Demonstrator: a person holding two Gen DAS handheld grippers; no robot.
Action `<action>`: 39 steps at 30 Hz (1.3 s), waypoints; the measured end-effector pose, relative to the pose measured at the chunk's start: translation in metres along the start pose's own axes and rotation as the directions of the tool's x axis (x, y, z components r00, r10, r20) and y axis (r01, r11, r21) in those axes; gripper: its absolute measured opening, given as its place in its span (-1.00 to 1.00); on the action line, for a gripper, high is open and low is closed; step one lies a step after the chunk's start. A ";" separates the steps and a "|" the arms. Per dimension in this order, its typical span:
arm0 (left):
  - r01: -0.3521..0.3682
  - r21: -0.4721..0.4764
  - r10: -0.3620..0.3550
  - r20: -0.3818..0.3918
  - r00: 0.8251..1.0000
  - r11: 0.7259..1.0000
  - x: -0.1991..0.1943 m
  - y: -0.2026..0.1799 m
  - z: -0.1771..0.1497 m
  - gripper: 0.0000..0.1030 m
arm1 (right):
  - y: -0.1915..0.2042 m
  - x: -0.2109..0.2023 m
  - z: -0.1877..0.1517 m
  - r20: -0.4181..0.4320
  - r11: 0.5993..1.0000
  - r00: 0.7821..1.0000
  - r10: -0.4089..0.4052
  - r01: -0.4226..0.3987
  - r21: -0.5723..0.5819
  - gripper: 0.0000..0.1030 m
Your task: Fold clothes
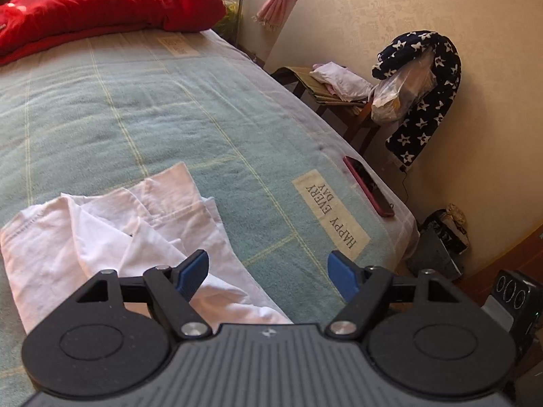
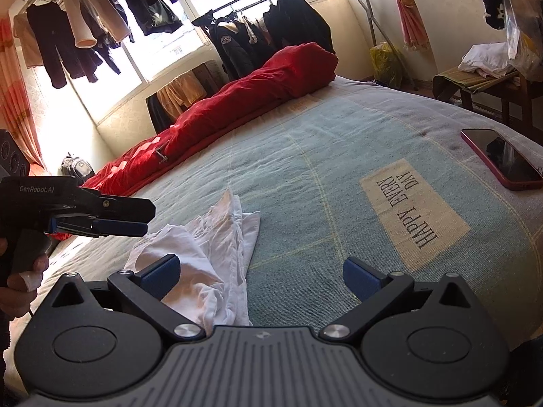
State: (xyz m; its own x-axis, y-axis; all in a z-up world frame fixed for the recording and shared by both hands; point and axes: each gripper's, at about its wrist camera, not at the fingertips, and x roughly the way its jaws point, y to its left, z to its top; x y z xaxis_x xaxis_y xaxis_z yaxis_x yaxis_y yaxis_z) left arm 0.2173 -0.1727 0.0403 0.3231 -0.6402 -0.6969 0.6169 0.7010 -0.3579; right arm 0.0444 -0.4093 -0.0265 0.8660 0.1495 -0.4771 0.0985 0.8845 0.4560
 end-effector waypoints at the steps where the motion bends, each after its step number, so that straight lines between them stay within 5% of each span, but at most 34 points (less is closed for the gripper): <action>1: -0.016 0.008 0.016 0.020 1.000 1.000 -0.006 0.006 -0.007 0.53 | 0.000 -0.001 0.000 0.007 1.000 1.000 0.006 -0.006 -0.006 1.00; 6: -0.133 0.044 0.129 0.086 0.988 0.990 -0.032 0.032 -0.055 0.56 | 0.008 0.000 0.003 0.048 0.997 0.997 0.059 -0.056 -0.061 1.00; 10: -0.247 0.164 0.225 0.140 0.964 0.955 -0.043 0.030 -0.100 0.56 | 0.023 0.010 0.002 0.013 0.988 0.995 0.099 -0.097 -0.116 0.85; 12: -0.300 0.229 0.263 0.176 0.948 0.926 -0.048 0.024 -0.119 0.56 | 0.029 0.014 -0.001 -0.019 0.982 0.992 0.125 -0.126 -0.143 0.60; 16: -0.344 0.351 0.272 0.239 0.932 0.871 -0.059 0.005 -0.151 0.57 | 0.040 0.022 -0.008 -0.100 0.962 0.980 0.174 -0.190 -0.195 0.45; 21: -0.451 0.511 0.342 0.297 0.891 0.732 -0.048 -0.015 -0.179 0.55 | 0.037 0.030 -0.015 -0.172 0.962 0.967 0.190 -0.218 -0.162 0.30; 28: -0.488 0.618 0.390 0.299 0.871 0.617 -0.026 -0.018 -0.197 -0.02 | 0.034 0.041 -0.022 -0.221 0.970 0.955 0.199 -0.224 -0.095 0.25; 34: -0.467 0.687 0.407 0.265 0.874 0.556 -0.027 -0.009 -0.210 -0.47 | 0.036 0.040 -0.022 -0.233 0.966 0.949 0.213 -0.240 -0.096 0.20; 37: -0.450 0.709 0.397 0.255 0.882 0.544 -0.032 -0.006 -0.214 -0.78 | 0.038 0.042 -0.022 -0.252 0.967 0.946 0.205 -0.236 -0.098 -0.05; 39: -0.437 0.720 0.393 0.243 0.887 0.539 -0.035 -0.003 -0.215 -0.82 | 0.037 0.046 -0.023 -0.275 0.971 0.946 0.174 -0.211 -0.113 -0.55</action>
State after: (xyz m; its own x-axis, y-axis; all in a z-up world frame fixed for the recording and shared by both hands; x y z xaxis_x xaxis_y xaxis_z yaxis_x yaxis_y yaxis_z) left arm 0.0494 -0.0852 -0.0683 0.7037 -0.3682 -0.6076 0.7082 0.4314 0.5589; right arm 0.0764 -0.3594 -0.0485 0.7011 0.4166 -0.5787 -0.1425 0.8771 0.4587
